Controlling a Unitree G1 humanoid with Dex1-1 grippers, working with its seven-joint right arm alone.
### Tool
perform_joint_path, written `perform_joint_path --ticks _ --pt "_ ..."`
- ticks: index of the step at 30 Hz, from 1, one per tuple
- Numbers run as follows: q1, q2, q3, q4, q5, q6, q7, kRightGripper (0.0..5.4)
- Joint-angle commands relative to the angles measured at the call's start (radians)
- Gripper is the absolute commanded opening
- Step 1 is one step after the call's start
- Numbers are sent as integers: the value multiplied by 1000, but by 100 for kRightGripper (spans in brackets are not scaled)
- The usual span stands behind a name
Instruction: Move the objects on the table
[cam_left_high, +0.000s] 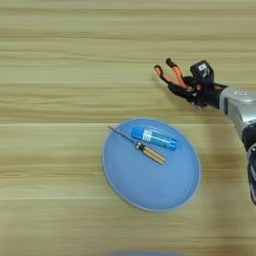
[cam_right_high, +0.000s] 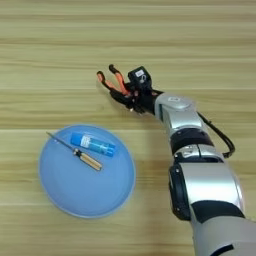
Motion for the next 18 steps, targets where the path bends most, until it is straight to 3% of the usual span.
perform_joint_path --ticks 1,9,12,18 --pt "-45 -33 -16 -167 38 14 6 239" --pt "41 -36 -33 -434 116 125 81 239" --pt "71 -46 -54 -543 186 195 141 239" --pt "135 -64 -59 -718 267 283 216 239"
